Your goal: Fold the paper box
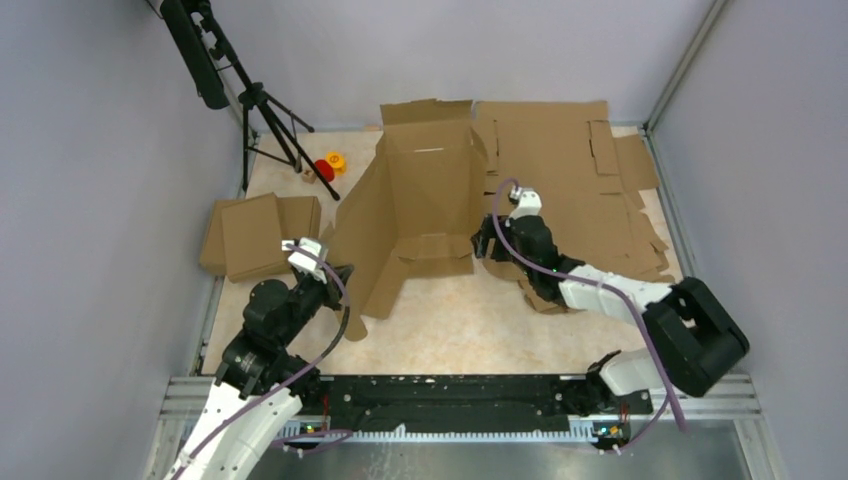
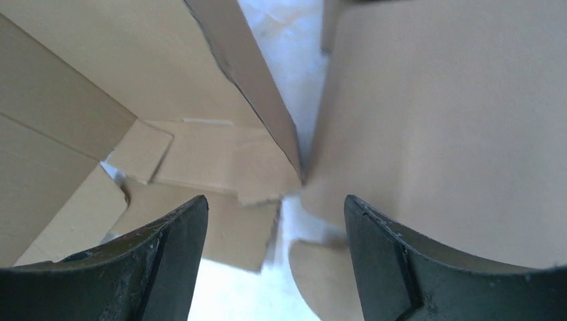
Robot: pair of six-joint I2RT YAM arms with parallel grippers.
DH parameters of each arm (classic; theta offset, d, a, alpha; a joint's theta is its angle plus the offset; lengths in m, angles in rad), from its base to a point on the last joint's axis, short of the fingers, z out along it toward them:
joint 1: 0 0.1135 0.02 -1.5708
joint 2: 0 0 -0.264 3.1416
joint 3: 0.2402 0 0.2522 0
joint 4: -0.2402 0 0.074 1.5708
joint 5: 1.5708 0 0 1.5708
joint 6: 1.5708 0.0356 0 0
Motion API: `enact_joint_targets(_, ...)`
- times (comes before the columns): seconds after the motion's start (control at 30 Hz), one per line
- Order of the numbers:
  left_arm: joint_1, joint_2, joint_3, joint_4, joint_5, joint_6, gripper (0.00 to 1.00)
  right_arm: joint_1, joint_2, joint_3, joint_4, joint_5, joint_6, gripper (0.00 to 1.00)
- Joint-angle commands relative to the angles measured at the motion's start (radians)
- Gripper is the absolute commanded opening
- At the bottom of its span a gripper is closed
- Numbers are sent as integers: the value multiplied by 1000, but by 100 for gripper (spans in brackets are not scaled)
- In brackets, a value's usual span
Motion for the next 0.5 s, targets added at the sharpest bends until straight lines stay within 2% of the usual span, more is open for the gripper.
enact_joint_targets(0.0, -4, 9, 43, -13, 18, 31, 2, -4, 121, 131, 174, -46, -107, 73)
enact_joint_targets(0.2, -3, 21, 46, -15, 18, 31, 2, -3, 280, 253, 157, 52, -98, 69)
enact_joint_targets(0.27, -3, 25, 46, -13, 20, 26, 2, -4, 307, 269, 161, 42, -99, 59)
enact_joint_targets(0.37, -4, 28, 45, -8, 26, 22, 2, -2, 305, 269, 160, 28, -74, 39)
enact_joint_targets(0.47, -3, 36, 43, 0, 38, 20, 2, 15, 281, 255, 160, 36, -49, 27)
